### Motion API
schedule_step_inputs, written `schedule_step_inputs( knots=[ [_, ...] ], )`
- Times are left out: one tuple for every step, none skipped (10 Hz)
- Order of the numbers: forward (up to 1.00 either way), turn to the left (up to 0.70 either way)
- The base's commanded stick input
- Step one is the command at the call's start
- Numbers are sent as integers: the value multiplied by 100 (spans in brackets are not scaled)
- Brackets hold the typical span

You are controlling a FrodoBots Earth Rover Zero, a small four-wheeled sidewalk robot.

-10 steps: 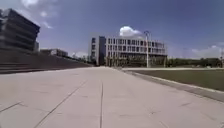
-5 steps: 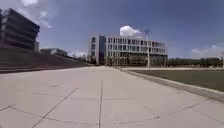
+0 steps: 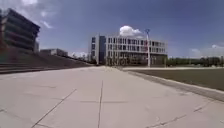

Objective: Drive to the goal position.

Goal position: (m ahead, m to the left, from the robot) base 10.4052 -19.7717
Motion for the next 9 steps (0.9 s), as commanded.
schedule_step_inputs(
  knots=[
    [30, 1],
    [30, 1],
    [30, 1],
    [30, 1],
    [30, 1],
    [30, 1],
    [30, 1],
    [30, 1],
    [30, 1]
  ],
)
